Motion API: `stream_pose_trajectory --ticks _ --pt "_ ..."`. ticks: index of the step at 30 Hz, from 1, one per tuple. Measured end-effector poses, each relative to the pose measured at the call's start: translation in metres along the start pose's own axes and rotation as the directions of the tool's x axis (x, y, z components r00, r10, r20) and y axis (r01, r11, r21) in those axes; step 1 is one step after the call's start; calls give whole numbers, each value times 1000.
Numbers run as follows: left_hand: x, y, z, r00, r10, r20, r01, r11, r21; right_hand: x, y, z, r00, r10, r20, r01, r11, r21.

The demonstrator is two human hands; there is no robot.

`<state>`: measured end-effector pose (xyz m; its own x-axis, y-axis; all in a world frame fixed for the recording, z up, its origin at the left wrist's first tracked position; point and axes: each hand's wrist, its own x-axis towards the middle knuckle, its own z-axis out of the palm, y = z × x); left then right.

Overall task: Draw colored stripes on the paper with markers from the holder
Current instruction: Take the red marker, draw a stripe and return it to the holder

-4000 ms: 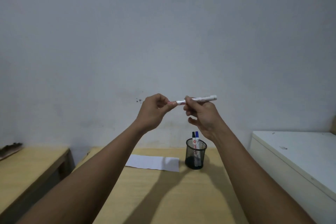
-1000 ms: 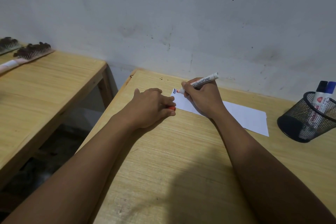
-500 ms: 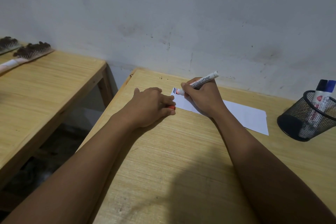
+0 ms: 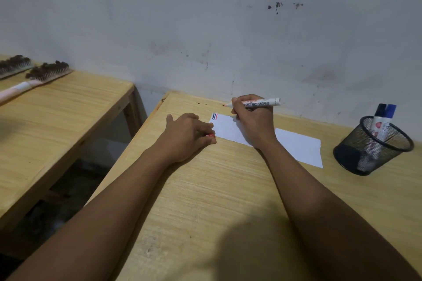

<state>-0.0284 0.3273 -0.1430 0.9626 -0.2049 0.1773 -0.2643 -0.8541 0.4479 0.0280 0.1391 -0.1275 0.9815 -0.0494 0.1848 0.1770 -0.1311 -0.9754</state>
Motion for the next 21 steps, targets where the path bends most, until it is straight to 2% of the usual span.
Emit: stream_pose_trajectory --ticks 3,8,11,14,17,21 --pt "-7 1 3 998 25 -49 -23 999 24 -10 -17 -12 1000 -22 -11 22 999 48" --pt "-18 15 0 988 103 -117 -89 989 120 -31 -50 -52 997 -74 23 73 997 16" --pt "-30 31 -3 982 99 -159 -83 991 103 -46 -71 -81 997 -75 16 74 997 33" --pt "-34 58 -10 971 24 -237 -43 996 -76 -63 -92 -105 997 -81 15 80 995 61" --pt "-34 105 -31 955 -21 -296 -99 919 -383 -81 -113 -123 996 -80 36 75 991 110" --pt "-38 175 -60 938 31 -345 -206 851 -483 -107 -149 -145 992 -126 15 123 980 158"
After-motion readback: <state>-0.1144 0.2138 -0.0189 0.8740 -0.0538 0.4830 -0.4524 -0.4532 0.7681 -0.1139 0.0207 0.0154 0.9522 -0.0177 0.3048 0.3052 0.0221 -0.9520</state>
